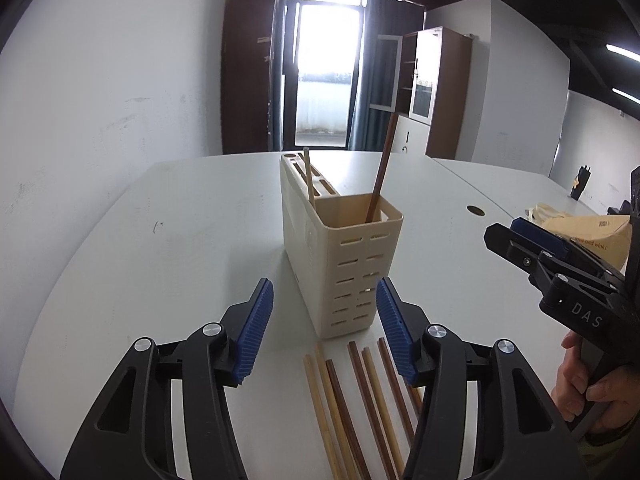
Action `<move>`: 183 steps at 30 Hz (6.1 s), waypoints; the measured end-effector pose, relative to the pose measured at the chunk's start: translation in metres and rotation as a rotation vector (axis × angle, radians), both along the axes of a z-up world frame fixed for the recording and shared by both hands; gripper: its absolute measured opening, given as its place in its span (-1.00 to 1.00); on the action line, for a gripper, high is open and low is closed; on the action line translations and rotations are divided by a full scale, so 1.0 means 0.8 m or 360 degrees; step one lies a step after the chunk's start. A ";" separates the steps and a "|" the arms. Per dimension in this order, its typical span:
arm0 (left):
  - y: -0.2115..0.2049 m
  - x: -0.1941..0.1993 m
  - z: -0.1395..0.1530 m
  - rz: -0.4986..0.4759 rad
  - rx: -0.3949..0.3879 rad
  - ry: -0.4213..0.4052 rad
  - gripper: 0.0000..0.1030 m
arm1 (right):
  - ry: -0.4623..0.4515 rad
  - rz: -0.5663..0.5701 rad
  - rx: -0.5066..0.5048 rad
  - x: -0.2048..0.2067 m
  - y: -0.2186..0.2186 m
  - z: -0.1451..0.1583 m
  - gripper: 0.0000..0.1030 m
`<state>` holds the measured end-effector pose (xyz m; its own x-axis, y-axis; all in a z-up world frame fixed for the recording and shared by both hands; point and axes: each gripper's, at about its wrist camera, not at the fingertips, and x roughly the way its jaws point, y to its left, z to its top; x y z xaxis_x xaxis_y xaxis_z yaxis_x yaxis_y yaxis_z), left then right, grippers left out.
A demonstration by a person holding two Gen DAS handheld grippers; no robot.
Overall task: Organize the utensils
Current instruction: 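Move the right tool down to a light bamboo chopstick, then close the right tool on the bamboo chopstick and lift it, then carry the chopstick with the right tool above the utensil holder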
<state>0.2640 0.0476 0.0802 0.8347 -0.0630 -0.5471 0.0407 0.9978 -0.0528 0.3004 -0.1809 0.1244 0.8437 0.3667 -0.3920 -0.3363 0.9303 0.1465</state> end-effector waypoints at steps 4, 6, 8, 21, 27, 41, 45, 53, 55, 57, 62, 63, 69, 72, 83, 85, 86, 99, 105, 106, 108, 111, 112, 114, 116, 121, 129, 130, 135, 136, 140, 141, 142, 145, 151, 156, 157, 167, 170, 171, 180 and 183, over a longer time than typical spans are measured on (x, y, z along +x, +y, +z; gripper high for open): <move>-0.001 0.002 -0.018 0.0012 0.0022 0.0093 0.13 | 0.0100 0.0007 -0.0102 -0.014 0.002 -0.022 0.29; 0.001 0.002 -0.025 0.0018 0.0013 0.0132 0.13 | 0.0142 0.0003 -0.0149 -0.015 0.000 -0.030 0.30; 0.002 0.005 -0.031 0.0017 0.0009 0.0172 0.14 | 0.0185 0.0000 -0.0181 -0.016 -0.002 -0.038 0.31; 0.005 0.020 -0.063 -0.0005 0.0026 0.0414 0.20 | 0.0554 0.0034 -0.0258 -0.010 0.003 -0.081 0.34; 0.010 0.031 -0.088 -0.0003 0.0020 0.0552 0.21 | 0.0732 0.0034 -0.0267 0.001 0.001 -0.102 0.34; 0.019 0.068 -0.134 0.0022 0.0030 0.0786 0.20 | 0.1025 0.0019 -0.0295 0.030 0.010 -0.157 0.34; 0.023 0.073 -0.145 0.0031 0.0024 0.0807 0.20 | 0.1046 0.0014 -0.0325 0.033 0.015 -0.168 0.34; 0.025 0.079 -0.162 0.0022 0.0005 0.0837 0.20 | 0.1043 -0.0012 -0.0410 0.040 0.023 -0.192 0.34; 0.024 0.081 -0.166 0.0017 0.0010 0.0842 0.20 | 0.1056 -0.0010 -0.0408 0.040 0.025 -0.198 0.35; 0.023 0.083 -0.167 0.0009 0.0026 0.0840 0.20 | 0.1026 -0.0027 -0.0439 0.039 0.029 -0.199 0.35; 0.028 0.089 -0.173 0.0029 0.0025 0.0844 0.18 | 0.0996 -0.0028 -0.0463 0.036 0.036 -0.201 0.35; 0.029 0.090 -0.175 0.0033 0.0026 0.0848 0.18 | 0.1000 -0.0025 -0.0453 0.041 0.033 -0.200 0.35; 0.032 0.091 -0.177 0.0036 0.0034 0.0841 0.18 | 0.0997 -0.0004 -0.0422 0.039 0.042 -0.203 0.35; 0.032 0.090 -0.181 0.0040 0.0057 0.0836 0.18 | 0.1007 -0.0007 -0.0433 0.038 0.046 -0.207 0.37; 0.002 0.083 -0.176 0.0041 0.0120 0.0846 0.07 | 0.1014 -0.0030 -0.0472 0.042 0.055 -0.215 0.38; -0.004 0.083 -0.174 0.0022 0.0130 0.0844 -0.06 | 0.1018 -0.0030 -0.0476 0.043 0.056 -0.214 0.39; -0.010 0.082 -0.172 0.0014 0.0132 0.0846 -0.16 | 0.1020 -0.0031 -0.0480 0.043 0.056 -0.215 0.39; -0.020 0.083 -0.173 -0.0004 0.0125 0.0843 -0.86 | 0.0983 -0.0012 -0.0585 0.025 0.070 -0.212 0.02; -0.018 0.073 -0.169 0.0018 0.0135 0.0814 -0.89 | 0.0995 0.0046 -0.0546 0.003 0.073 -0.204 -0.79; -0.016 0.071 -0.165 0.0027 0.0134 0.0792 -0.89 | 0.1005 0.0051 -0.0530 0.003 0.072 -0.203 -0.82; -0.014 0.065 -0.154 0.0039 0.0115 0.0736 -0.89 | 0.1009 0.0062 -0.0528 0.004 0.069 -0.202 -0.88; -0.016 0.050 -0.138 0.0031 0.0091 0.0680 -0.89 | 0.1047 0.0061 -0.0445 0.008 0.061 -0.202 -0.89; -0.023 0.041 -0.132 0.0028 0.0080 0.0663 -0.89 | 0.1055 0.0059 -0.0432 0.009 0.060 -0.202 -0.89; -0.024 0.034 -0.122 0.0025 0.0063 0.0620 -0.89 | 0.1041 0.0064 -0.0400 0.008 0.057 -0.197 -0.89; -0.026 0.025 -0.107 0.0023 0.0059 0.0550 -0.89 | 0.0998 0.0066 -0.0356 0.006 0.055 -0.186 -0.89; -0.021 0.004 -0.068 0.0056 0.0064 0.0316 -0.89 | 0.0826 0.0094 -0.0217 0.001 0.047 -0.140 -0.89; -0.017 0.008 -0.008 0.0052 -0.0011 0.0075 -0.89 | 0.0544 0.0096 -0.0162 -0.011 0.041 -0.083 -0.90; -0.018 0.006 -0.003 0.0054 -0.0010 0.0053 -0.89 | 0.0517 0.0099 -0.0160 -0.001 0.031 -0.080 -0.90; -0.023 0.002 0.023 0.0061 -0.0033 -0.0059 -0.89 | 0.0425 0.0114 -0.0108 0.008 0.018 -0.061 -0.90; -0.023 0.001 0.028 0.0062 -0.0033 -0.0078 -0.89 | 0.0408 0.0114 -0.0097 0.010 0.017 -0.058 -0.90; -0.027 0.002 0.043 0.0071 -0.0015 -0.0151 -0.89 | 0.0292 0.0110 -0.0074 0.011 0.019 -0.033 -0.90; -0.031 0.004 0.046 0.0073 -0.0013 -0.0169 -0.89 | 0.0264 0.0114 -0.0065 0.012 0.020 -0.026 -0.90; -0.030 0.004 0.051 0.0073 -0.0012 -0.0188 -0.89 | 0.0244 0.0120 -0.0054 0.009 0.022 -0.019 -0.90; -0.031 0.006 0.062 0.0083 -0.0007 -0.0251 -0.89 | 0.0180 0.0139 -0.0007 0.010 0.023 -0.002 -0.90; -0.041 0.016 0.081 0.0061 -0.0008 -0.0389 -0.89 | 0.0043 0.0137 0.0026 0.015 0.029 0.021 -0.90; -0.036 0.020 0.092 0.0062 -0.0056 -0.0477 -0.89 | -0.0070 0.0117 0.0003 0.018 0.030 0.031 -0.90; -0.037 0.020 0.092 0.0064 -0.0067 -0.0493 -0.89 | -0.0088 0.0125 0.0014 0.018 0.028 0.033 -0.90; -0.035 0.009 0.098 0.0083 -0.0047 -0.0730 -0.89 | -0.0278 0.0166 0.0110 0.025 0.032 0.044 -0.90; -0.035 -0.005 0.110 0.0096 -0.0066 -0.0892 -0.89 | -0.0376 0.0163 0.0165 0.023 0.026 0.051 -0.90; -0.033 -0.009 0.115 0.0103 -0.0079 -0.0945 -0.89 | -0.0408 0.0166 0.0187 0.022 0.025 0.053 -0.90; -0.036 -0.036 0.126 0.0167 -0.0141 -0.1313 -0.89 | -0.0658 0.0116 0.0357 0.013 0.013 0.067 -0.90; -0.037 -0.038 0.126 0.0175 -0.0170 -0.1378 -0.89 | -0.0711 0.0118 0.0407 0.014 0.010 0.067 -0.90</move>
<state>0.2335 0.0181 0.1811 0.9580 0.0272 0.2854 0.0140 0.9899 -0.1413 0.3117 -0.1730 0.1777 0.8765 0.4686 0.1104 -0.4814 0.8549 0.1932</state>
